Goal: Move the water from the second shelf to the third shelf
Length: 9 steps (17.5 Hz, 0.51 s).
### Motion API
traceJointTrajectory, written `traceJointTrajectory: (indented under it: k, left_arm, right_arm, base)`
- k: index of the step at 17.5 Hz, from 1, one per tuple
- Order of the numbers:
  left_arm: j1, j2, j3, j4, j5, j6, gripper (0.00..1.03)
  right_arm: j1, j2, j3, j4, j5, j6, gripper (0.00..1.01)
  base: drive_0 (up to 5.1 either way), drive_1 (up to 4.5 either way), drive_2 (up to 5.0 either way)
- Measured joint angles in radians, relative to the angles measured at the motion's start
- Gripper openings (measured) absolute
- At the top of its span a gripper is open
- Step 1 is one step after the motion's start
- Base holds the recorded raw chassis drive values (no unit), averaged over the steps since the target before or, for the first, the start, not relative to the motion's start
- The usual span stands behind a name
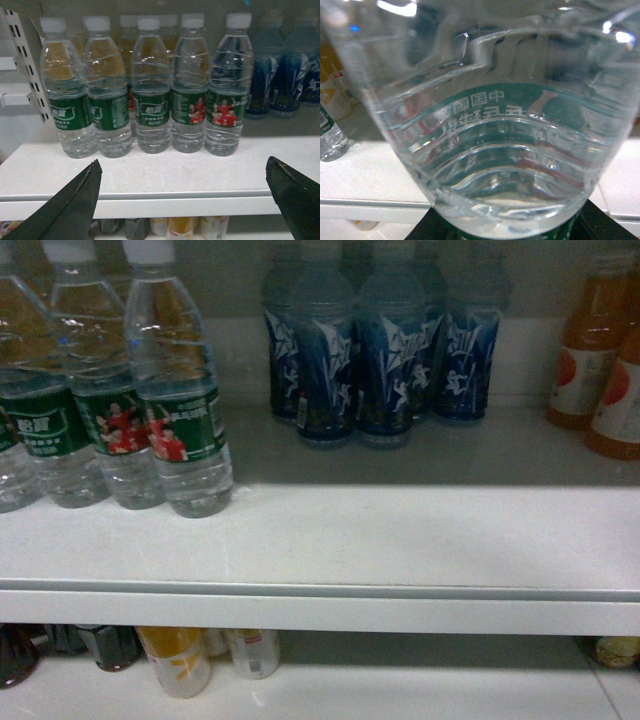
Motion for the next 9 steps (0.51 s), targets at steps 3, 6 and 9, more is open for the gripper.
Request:
traceJointTrajectory:
  k: [3, 6, 9]
  left_arm:
    - [0.0, 0.0, 0.0, -0.002, -0.001, 0.0, 0.98]
    - [0.0, 0.0, 0.0, 0.0, 0.0, 0.0, 0.98]
    - [0.0, 0.0, 0.0, 0.0, -0.001, 0.0, 0.98]
  right_arm:
    - [0.0, 0.001, 0.0, -0.003, -0.001, 0.0, 0.38]
    - [0.0, 0.0, 0.0, -0.001, -0.001, 0.0, 0.38]
    - [0.0, 0.0, 0.0, 0.002, -0.001, 0.0, 0.38]
  base:
    - [-4.8, 3.45, 1.3]
    - [-4.8, 3.5, 1.4]
    - [-4.8, 3.48, 1.3]
